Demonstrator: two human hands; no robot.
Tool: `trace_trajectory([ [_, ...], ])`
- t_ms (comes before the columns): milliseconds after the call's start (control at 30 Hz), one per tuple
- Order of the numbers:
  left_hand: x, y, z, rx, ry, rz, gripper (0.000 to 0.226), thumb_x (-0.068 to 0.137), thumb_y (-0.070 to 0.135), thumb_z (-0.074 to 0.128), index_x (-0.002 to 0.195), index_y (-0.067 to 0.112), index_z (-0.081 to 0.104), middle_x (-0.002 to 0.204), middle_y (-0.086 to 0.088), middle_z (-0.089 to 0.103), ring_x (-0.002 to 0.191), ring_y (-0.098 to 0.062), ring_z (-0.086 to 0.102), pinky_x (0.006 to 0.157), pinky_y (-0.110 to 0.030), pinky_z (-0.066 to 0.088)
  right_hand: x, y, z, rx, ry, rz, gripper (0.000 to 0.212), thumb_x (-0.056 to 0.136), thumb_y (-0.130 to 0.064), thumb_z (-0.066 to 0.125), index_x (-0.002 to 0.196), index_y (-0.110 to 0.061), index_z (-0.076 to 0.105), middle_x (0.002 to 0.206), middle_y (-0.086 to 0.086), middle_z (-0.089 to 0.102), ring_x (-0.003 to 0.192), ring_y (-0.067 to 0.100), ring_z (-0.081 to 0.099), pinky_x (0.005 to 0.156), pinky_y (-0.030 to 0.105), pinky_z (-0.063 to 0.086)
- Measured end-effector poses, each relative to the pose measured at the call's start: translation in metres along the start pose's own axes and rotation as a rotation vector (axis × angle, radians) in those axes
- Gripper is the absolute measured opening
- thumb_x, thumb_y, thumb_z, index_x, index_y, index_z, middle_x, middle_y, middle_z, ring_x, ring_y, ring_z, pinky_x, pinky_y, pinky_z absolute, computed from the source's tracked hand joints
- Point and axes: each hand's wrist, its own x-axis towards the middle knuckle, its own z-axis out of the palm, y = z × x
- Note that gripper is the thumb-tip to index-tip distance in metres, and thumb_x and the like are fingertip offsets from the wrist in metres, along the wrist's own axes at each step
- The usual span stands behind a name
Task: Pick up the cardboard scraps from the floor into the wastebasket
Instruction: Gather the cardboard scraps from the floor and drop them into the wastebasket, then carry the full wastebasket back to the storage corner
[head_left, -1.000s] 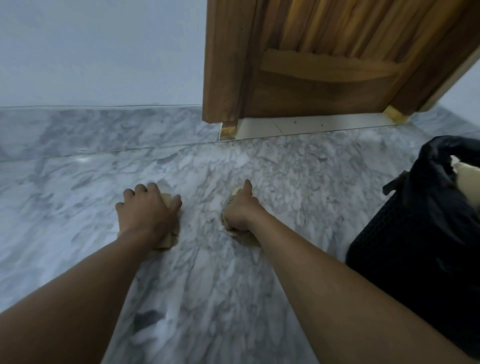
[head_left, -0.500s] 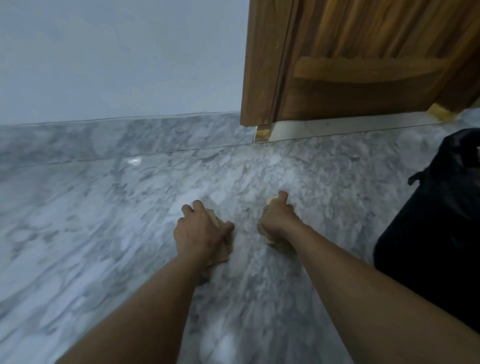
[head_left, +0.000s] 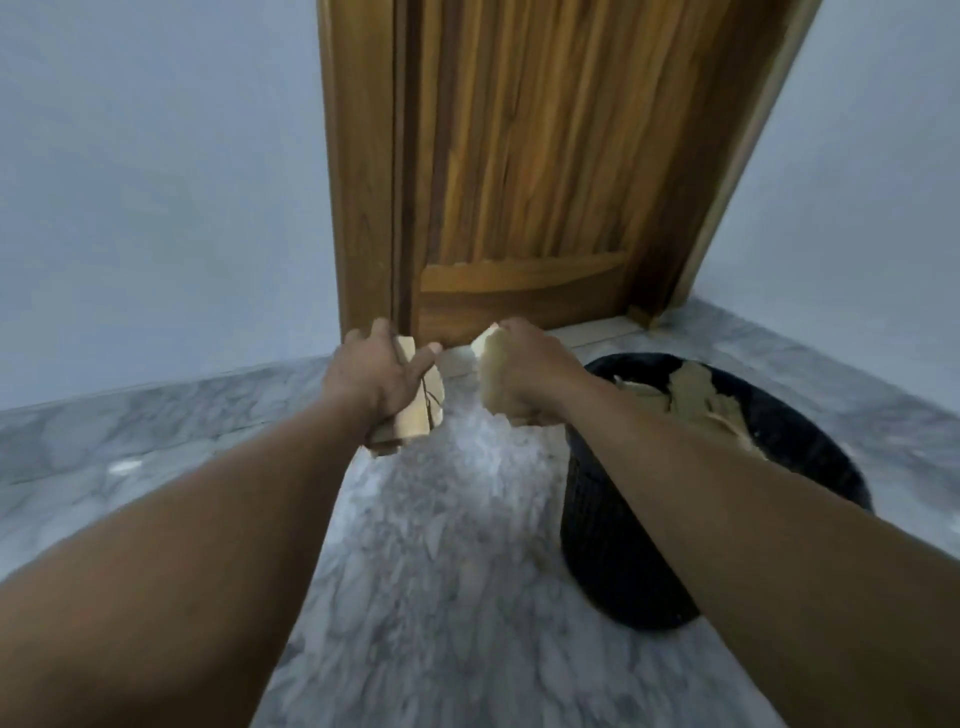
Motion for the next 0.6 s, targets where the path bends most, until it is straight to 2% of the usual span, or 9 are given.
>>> trace_trajectory([
  [67, 0.002, 0.051, -0.018, -0.043, -0.025, 0.066, 0.080, 0.091, 0.076, 0.038, 0.141, 0.014, 0.042, 0.137, -0.021, 0.049, 0.120, -0.042, 0.055, 0.100, -0.048, 0.047, 0.000, 0.010, -0.045, -0.041, 0.082, 0.022, 0.047, 0.093, -0.021, 0.062, 0.136, -0.009, 0.048, 0.131, 0.006, 0.055, 0.120, 0.026, 0.055, 0.093, 0.036, 0.045],
  [167, -0.003, 0.122, -0.029, -0.153, -0.073, 0.147, 0.078, 0.095, 0.072, 0.033, 0.147, 0.015, 0.037, 0.147, -0.022, 0.041, 0.128, -0.042, 0.049, 0.107, -0.053, 0.043, -0.016, 0.035, -0.101, -0.031, 0.178, 0.109, 0.033, 0.100, -0.018, 0.051, 0.128, -0.002, 0.057, 0.129, 0.013, 0.061, 0.113, 0.029, 0.058, 0.092, 0.037, 0.046],
  [233, -0.013, 0.167, -0.020, -0.208, -0.109, 0.172, 0.071, 0.099, 0.065, 0.034, 0.150, 0.015, 0.034, 0.152, -0.022, 0.035, 0.134, -0.043, 0.044, 0.109, -0.055, 0.041, -0.033, 0.062, -0.126, -0.016, 0.228, 0.149, 0.032, 0.102, -0.015, 0.045, 0.125, 0.001, 0.061, 0.129, 0.016, 0.062, 0.108, 0.029, 0.058, 0.087, 0.034, 0.044],
  [333, -0.039, 0.218, 0.007, -0.181, -0.200, 0.243, 0.053, 0.107, 0.049, 0.034, 0.146, 0.013, 0.039, 0.147, -0.021, 0.037, 0.132, -0.044, 0.042, 0.109, -0.054, 0.039, -0.053, 0.112, -0.145, 0.055, 0.282, 0.260, 0.029, 0.104, -0.013, 0.043, 0.122, 0.001, 0.061, 0.127, 0.021, 0.061, 0.111, 0.036, 0.058, 0.081, 0.034, 0.039],
  [400, -0.049, 0.237, 0.029, -0.133, -0.270, 0.270, 0.044, 0.109, 0.035, 0.032, 0.144, 0.010, 0.041, 0.146, -0.022, 0.037, 0.134, -0.043, 0.037, 0.111, -0.051, 0.036, -0.065, 0.141, -0.150, 0.094, 0.266, 0.310, 0.029, 0.106, -0.014, 0.040, 0.120, -0.001, 0.061, 0.126, 0.020, 0.061, 0.105, 0.033, 0.056, 0.079, 0.032, 0.036],
  [467, -0.048, 0.245, 0.050, -0.141, -0.345, 0.218, 0.046, 0.108, 0.035, 0.034, 0.144, 0.008, 0.040, 0.148, -0.024, 0.039, 0.137, -0.041, 0.036, 0.112, -0.048, 0.036, -0.073, 0.167, -0.154, 0.132, 0.240, 0.330, 0.030, 0.105, -0.016, 0.040, 0.121, -0.002, 0.061, 0.122, 0.018, 0.061, 0.101, 0.029, 0.056, 0.079, 0.031, 0.038],
  [533, -0.050, 0.245, 0.068, -0.054, -0.388, 0.219, 0.051, 0.104, 0.041, 0.041, 0.146, 0.011, 0.040, 0.148, -0.023, 0.042, 0.136, -0.041, 0.040, 0.111, -0.048, 0.037, -0.084, 0.189, -0.154, 0.132, 0.216, 0.323, 0.021, 0.102, -0.018, 0.045, 0.104, -0.012, 0.065, 0.103, 0.012, 0.061, 0.085, 0.022, 0.054, 0.071, 0.027, 0.039],
  [567, -0.054, 0.242, 0.073, 0.020, -0.345, 0.250, 0.052, 0.101, 0.041, 0.045, 0.145, 0.014, 0.041, 0.146, -0.021, 0.045, 0.134, -0.040, 0.040, 0.110, -0.048, 0.038, -0.089, 0.198, -0.154, 0.129, 0.243, 0.336, 0.015, 0.098, -0.020, 0.049, 0.089, -0.018, 0.060, 0.091, 0.007, 0.057, 0.077, 0.018, 0.050, 0.065, 0.024, 0.038],
  [600, -0.057, 0.238, 0.076, 0.096, -0.249, 0.275, 0.052, 0.099, 0.039, 0.048, 0.145, 0.016, 0.042, 0.143, -0.019, 0.048, 0.132, -0.039, 0.041, 0.108, -0.047, 0.039, -0.096, 0.205, -0.155, 0.127, 0.272, 0.341, 0.009, 0.091, -0.023, 0.052, 0.086, -0.018, 0.057, 0.089, 0.006, 0.056, 0.077, 0.017, 0.051, 0.065, 0.024, 0.041],
])
